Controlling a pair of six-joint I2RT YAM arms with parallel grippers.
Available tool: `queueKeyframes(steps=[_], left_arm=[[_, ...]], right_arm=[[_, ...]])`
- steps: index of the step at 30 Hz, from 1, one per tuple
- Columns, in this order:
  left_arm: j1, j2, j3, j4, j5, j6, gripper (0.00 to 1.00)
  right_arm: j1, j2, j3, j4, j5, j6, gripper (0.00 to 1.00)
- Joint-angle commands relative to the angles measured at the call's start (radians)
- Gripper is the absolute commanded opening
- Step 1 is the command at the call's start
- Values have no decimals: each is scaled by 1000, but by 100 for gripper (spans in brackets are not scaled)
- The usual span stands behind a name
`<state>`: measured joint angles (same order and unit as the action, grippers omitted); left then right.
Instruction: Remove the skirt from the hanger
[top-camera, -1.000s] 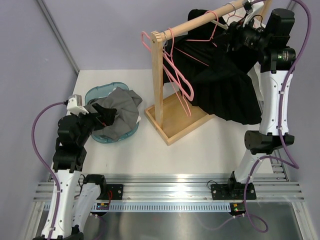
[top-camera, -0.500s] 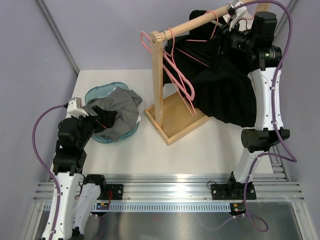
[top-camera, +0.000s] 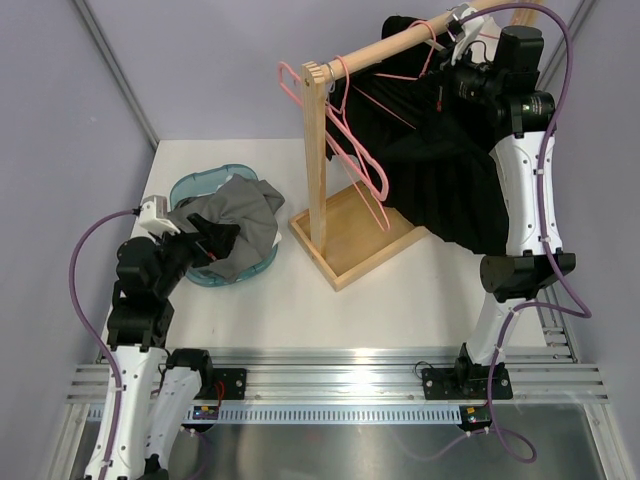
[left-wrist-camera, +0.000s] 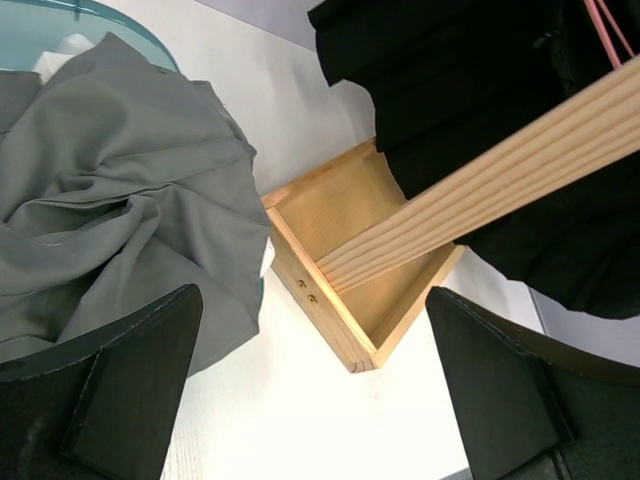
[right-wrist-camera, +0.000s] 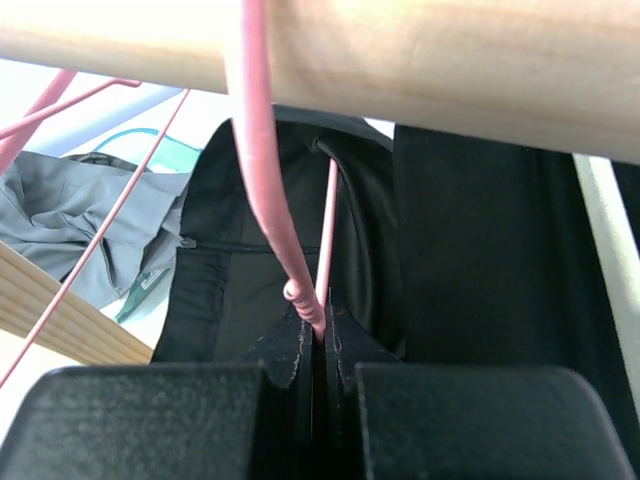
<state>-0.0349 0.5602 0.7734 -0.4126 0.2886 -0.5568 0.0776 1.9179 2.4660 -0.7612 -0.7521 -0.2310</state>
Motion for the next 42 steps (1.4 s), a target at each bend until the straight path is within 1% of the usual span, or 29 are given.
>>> queueKeyframes(steps=[1,10,15,18,21,24,26,30,31,34,35,36,37,38,39,40,41,42], left_arm=[[3,20,-14,74,102,-18,99],[3,37,-40,129,182,-28,99],[4,40,-57,166,248,-29,99],[3,41,-68,167,262,-29,99],[1,38,-83,170,276,-31,99],[0,37,-95,179,285,-37,99],[-6,40,-102,184,288,-40,99],[-13,59,-114,195,311,-43,99],[-16,64,-114,195,316,-43,99],[-36,82,-121,199,317,-46,99],[-58,86,-125,202,314,-46,99],[-72,96,-126,205,293,-46,99],[-92,102,-128,205,281,-45,99],[-141,112,-128,210,267,-43,99],[-169,136,-128,213,232,-42,99],[-199,148,-126,216,210,-41,99],[-265,164,-125,219,187,-38,99],[-298,181,-122,227,143,-37,99]], right_arm=[[8,-43,10,89,-10,22,0],[5,-106,21,206,-61,136,0],[7,-123,11,203,-88,148,0],[1,-164,-57,191,-121,127,0],[-7,-232,-176,189,-145,82,0],[-21,-330,-342,175,-180,24,0],[-35,-367,-401,158,-196,-25,0],[-68,-436,-525,61,-197,-91,0],[-70,-465,-585,45,-196,-102,0],[-136,-519,-711,-42,-188,-169,0],[-140,-530,-737,-76,-187,-239,0],[-147,-548,-784,-163,-179,-282,0],[-147,-556,-808,-211,-170,-328,0],[-148,-565,-832,-254,-168,-420,0],[-148,-580,-879,-341,-167,-460,0],[-148,-589,-906,-377,-165,-497,0],[-148,-602,-932,-404,-164,-558,0],[-148,-623,-984,-449,-162,-582,0]])
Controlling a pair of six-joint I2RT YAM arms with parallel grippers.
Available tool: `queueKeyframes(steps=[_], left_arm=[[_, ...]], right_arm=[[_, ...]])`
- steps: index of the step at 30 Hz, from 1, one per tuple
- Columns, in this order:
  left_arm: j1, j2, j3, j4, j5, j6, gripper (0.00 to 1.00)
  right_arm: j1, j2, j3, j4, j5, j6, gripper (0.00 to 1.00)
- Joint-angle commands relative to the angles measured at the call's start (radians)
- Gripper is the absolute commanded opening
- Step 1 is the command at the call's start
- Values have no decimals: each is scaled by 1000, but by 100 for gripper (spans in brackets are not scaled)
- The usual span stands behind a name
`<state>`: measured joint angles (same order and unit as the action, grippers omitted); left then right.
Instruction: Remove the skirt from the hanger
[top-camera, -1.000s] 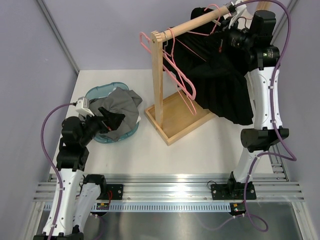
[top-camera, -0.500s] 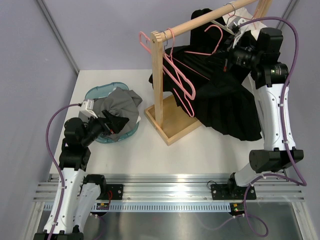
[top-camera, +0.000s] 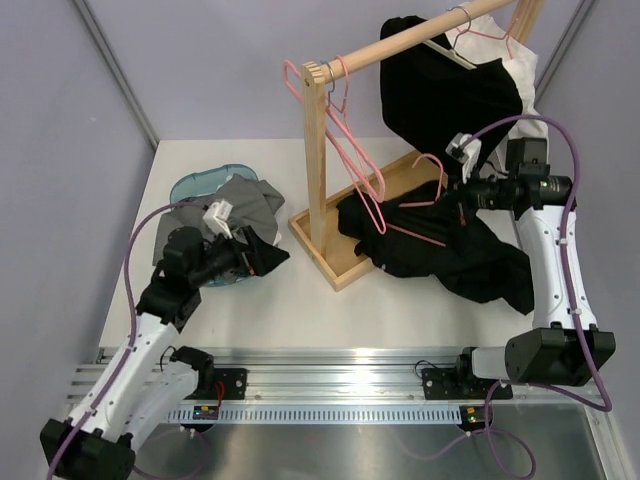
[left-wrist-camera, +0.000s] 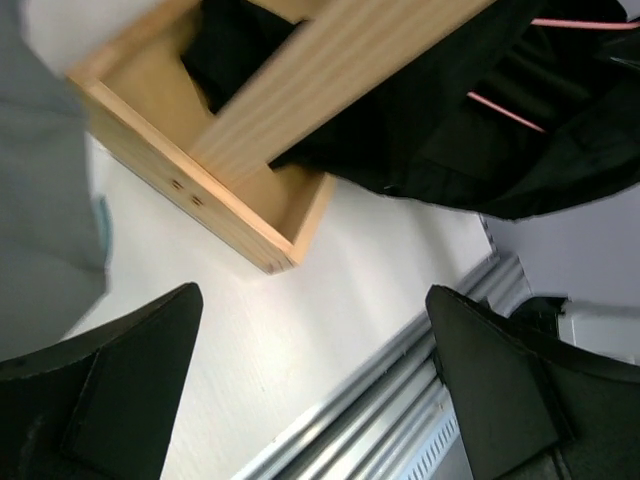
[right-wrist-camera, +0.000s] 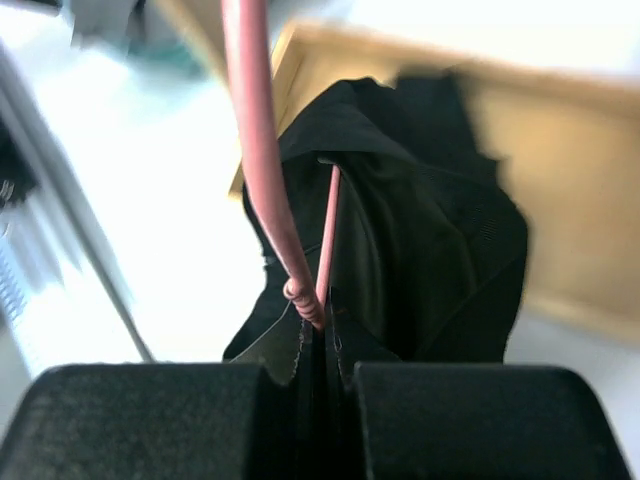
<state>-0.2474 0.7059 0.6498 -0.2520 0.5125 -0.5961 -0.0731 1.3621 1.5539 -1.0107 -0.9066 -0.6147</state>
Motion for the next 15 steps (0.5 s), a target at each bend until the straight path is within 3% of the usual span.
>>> queueKeyframes(steps=[1,10,13,15], left_arm=[[-116,71,7,72,-100,1,99],[-440,286,71,204,-287,-27,99],[-561,378,108,217,-337,75,99],[-601,414,100,240,-374,137,99]], right_arm=[[2,-81,-95,-216,-6,-220,0],[7,-152,-262,-354,-99,-351,0],[9,-133,-258,-532,-170,-591,0],[10,-133,-267,-629,-189,-652,0]])
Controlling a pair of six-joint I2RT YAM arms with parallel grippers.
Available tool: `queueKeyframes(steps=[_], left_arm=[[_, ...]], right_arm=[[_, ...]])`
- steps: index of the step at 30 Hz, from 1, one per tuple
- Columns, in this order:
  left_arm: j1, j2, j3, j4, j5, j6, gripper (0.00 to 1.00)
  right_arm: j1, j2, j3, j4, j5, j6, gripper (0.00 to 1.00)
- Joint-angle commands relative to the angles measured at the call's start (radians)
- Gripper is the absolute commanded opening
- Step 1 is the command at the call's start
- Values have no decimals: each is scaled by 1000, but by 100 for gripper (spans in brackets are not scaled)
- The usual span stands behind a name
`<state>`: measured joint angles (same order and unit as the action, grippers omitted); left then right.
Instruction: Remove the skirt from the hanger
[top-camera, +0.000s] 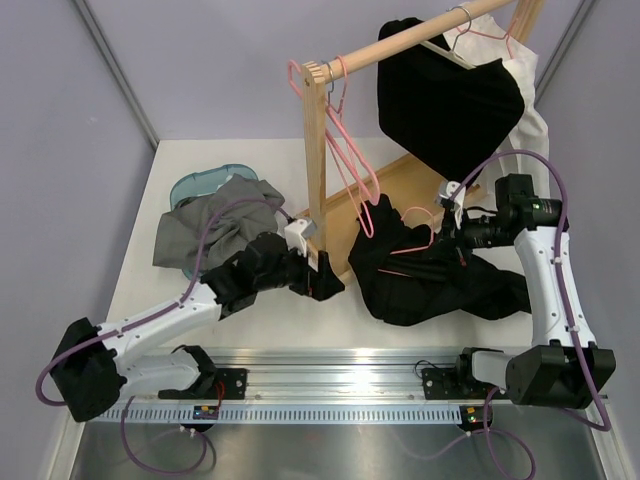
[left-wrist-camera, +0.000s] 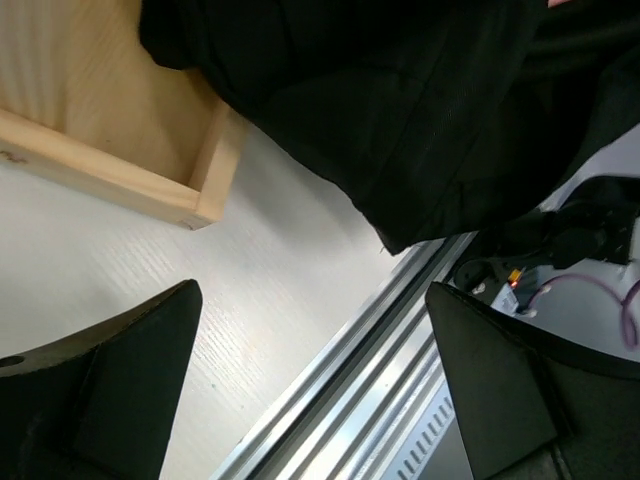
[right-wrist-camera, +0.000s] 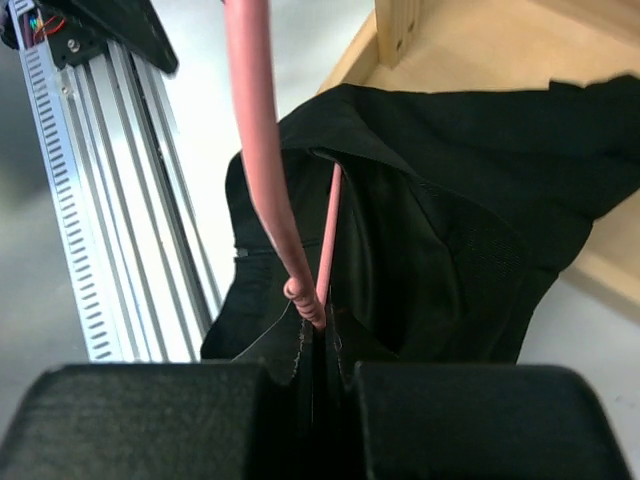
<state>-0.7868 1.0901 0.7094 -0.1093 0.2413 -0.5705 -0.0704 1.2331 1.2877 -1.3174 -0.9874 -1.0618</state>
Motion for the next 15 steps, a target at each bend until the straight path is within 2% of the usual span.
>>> queueKeyframes(steps=[1,4,5,8,11,15], left_arm=[[-93,33,21,105,-109,141,99],[-112,7,-1,175,-106,187,99],[-115,-2,2,183,-108,187,99],[-132,-6,44,151,-141,192,99],[-152,43,90,137,-166,153,99],[-210,148,177,57,-246,118,98]], right_arm=[[7,-10,-8,-321,-106,-205,0],[26,-50,-27,-283,-79,-175,0],[33,-61,-31,-217,-71,-79,0],[64,-96,-56,-137,-50,73,0],[142,-138,-88,39,-22,247,0],[188,-181,-114,153,21,401,0]])
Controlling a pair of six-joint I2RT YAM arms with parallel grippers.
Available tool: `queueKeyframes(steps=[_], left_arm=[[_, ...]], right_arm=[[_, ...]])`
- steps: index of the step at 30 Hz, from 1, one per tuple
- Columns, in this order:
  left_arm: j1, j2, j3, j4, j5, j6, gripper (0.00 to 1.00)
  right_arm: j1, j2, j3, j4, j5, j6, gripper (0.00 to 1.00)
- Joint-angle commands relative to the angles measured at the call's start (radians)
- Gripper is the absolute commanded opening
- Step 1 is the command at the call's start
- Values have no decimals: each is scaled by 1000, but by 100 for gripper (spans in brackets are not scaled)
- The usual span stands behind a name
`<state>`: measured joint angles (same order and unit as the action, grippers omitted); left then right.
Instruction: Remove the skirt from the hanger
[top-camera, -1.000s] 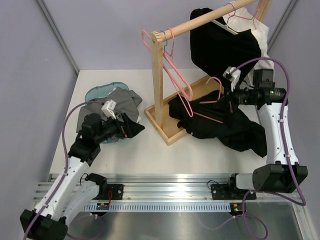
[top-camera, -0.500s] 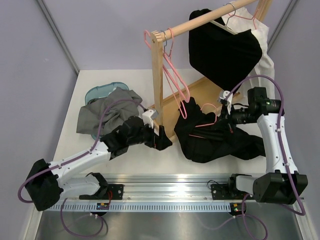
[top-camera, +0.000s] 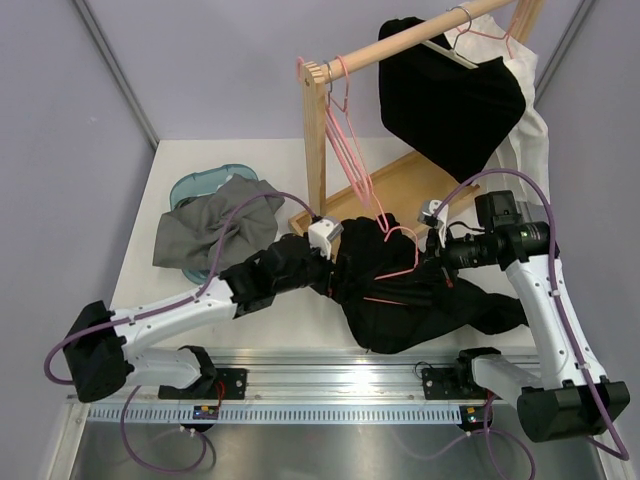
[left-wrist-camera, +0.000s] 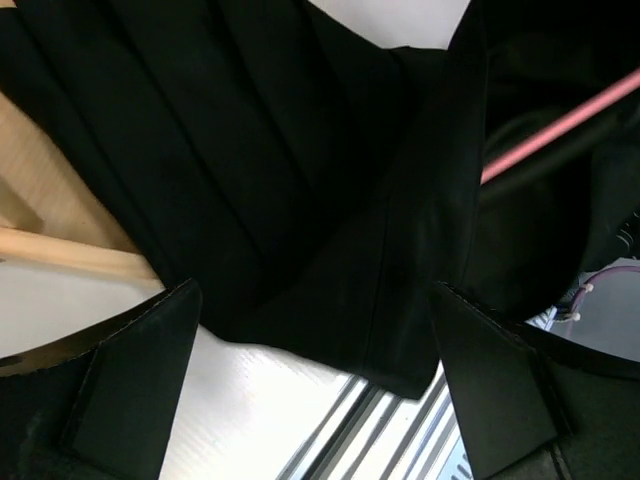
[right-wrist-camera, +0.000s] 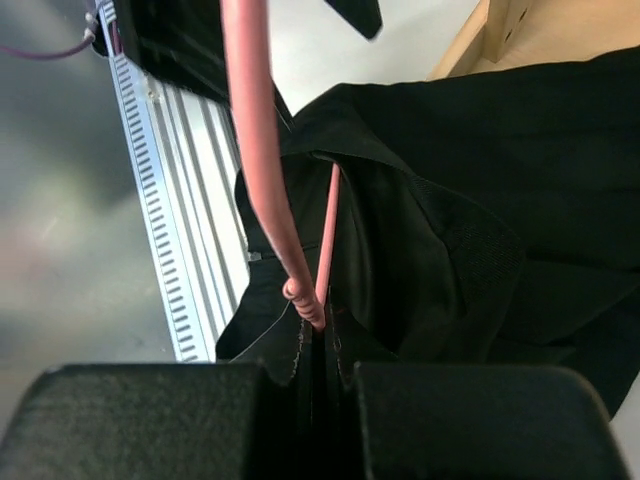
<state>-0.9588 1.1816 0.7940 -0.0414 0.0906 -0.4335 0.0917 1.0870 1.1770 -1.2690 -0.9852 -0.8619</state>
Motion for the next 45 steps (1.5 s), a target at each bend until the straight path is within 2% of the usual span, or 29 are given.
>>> queueKeyframes(steps=[1,5,9,16,24,27,28,29,31,32,34,35,36,39,45], left_arm=[[-63,76,105,-26,-132,-24,98],[-106,121,117,-61,-242,-59,95],[-132,105,114,-75,-296,-63,94],[-162,70,119,-113,-335,-44,95],[-193,161,143,-172,-402,-43,92],[-193,196,157,-218,-498,-60,80],[-193,203,162,-242,-526,-76,69],[-192,216,166,-255,-575,-83,62],[-189,230,180,-288,-610,-102,53],[-184,240,185,-294,-633,-109,46],[-170,242,186,-311,-647,-129,36],[-164,240,185,-314,-663,-137,23],[-158,236,183,-319,-667,-146,16],[-121,211,166,-315,-660,-174,0],[-37,118,94,-330,-626,-205,0]], right_arm=[[28,-39,-5,117,26,218,0],[29,-58,-20,181,46,288,0],[31,-68,-59,233,78,343,0],[33,-68,-88,287,132,418,0],[33,-78,-83,313,118,468,0],[33,-82,-83,306,115,468,0],[33,-84,-82,304,115,465,0],[34,-87,-83,300,114,463,0],[33,-88,-83,293,112,455,0],[33,-90,-85,289,112,452,0],[33,-90,-82,278,105,437,0],[33,-93,-83,269,100,429,0],[33,-93,-83,263,94,423,0],[33,-98,-82,226,71,380,0],[33,-124,-94,128,63,227,0]])
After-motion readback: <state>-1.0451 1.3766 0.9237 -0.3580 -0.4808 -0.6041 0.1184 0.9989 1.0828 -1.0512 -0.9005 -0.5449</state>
